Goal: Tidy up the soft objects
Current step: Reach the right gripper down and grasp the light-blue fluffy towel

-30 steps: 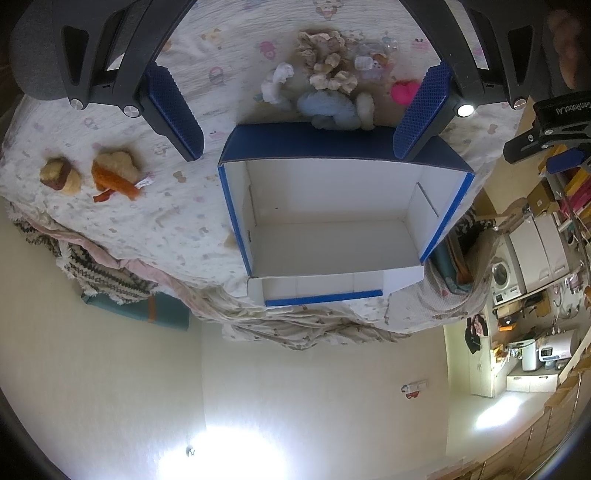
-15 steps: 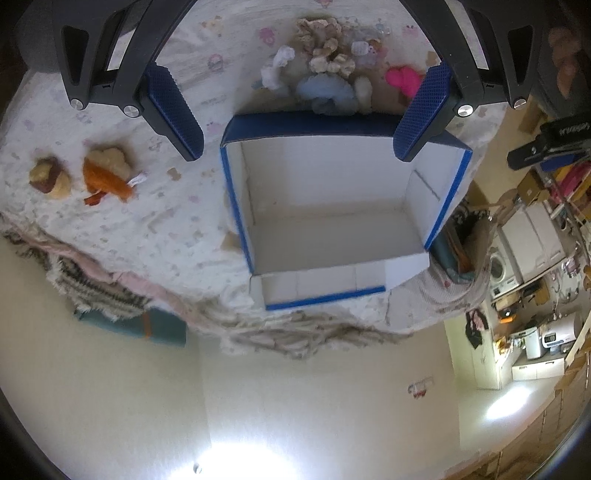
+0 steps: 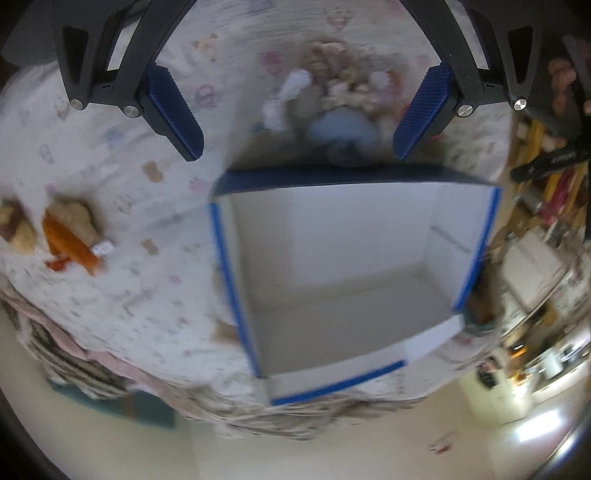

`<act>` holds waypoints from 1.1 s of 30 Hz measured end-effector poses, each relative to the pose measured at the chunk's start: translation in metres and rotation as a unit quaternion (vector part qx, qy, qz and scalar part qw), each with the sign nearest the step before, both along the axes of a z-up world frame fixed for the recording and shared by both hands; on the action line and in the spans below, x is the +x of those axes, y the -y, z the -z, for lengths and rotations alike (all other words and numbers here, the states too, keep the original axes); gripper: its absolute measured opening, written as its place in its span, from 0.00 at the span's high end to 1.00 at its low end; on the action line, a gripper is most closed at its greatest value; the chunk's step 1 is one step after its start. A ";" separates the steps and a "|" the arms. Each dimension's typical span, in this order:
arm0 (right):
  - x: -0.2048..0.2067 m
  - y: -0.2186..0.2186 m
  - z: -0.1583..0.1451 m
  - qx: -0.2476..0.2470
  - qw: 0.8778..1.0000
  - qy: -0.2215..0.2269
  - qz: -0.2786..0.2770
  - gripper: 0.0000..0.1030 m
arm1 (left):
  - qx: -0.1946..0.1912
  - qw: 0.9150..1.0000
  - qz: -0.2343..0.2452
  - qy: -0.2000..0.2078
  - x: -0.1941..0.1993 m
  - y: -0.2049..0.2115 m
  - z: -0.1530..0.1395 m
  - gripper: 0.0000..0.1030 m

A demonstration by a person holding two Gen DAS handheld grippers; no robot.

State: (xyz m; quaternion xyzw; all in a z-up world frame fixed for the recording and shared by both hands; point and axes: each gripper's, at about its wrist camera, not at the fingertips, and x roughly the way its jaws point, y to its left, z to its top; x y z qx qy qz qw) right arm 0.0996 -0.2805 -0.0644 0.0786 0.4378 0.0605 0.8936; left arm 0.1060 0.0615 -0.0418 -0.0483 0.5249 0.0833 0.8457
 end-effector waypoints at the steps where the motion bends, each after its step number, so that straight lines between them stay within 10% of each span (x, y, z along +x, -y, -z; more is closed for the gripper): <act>1: 0.001 0.005 0.004 0.010 1.000 -0.009 0.010 0.00 | -0.009 1.000 -0.004 -0.011 0.002 -0.003 0.006 0.00; 15: 0.006 0.004 0.012 -0.004 1.000 -0.007 0.016 0.00 | -0.101 0.981 0.020 -0.165 0.028 0.027 0.098 0.33; 20: 0.010 0.001 0.017 -0.006 1.000 -0.013 0.014 0.00 | -0.107 0.978 0.018 -0.177 0.035 0.034 0.113 0.37; 27: 0.010 -0.003 0.020 -0.020 1.000 -0.014 0.007 0.00 | -0.080 0.982 0.037 -0.165 0.031 0.037 0.123 0.93; 33: 0.011 -0.001 0.021 -0.012 1.000 -0.019 0.011 0.00 | -0.096 0.986 0.016 -0.136 0.018 0.013 0.104 0.95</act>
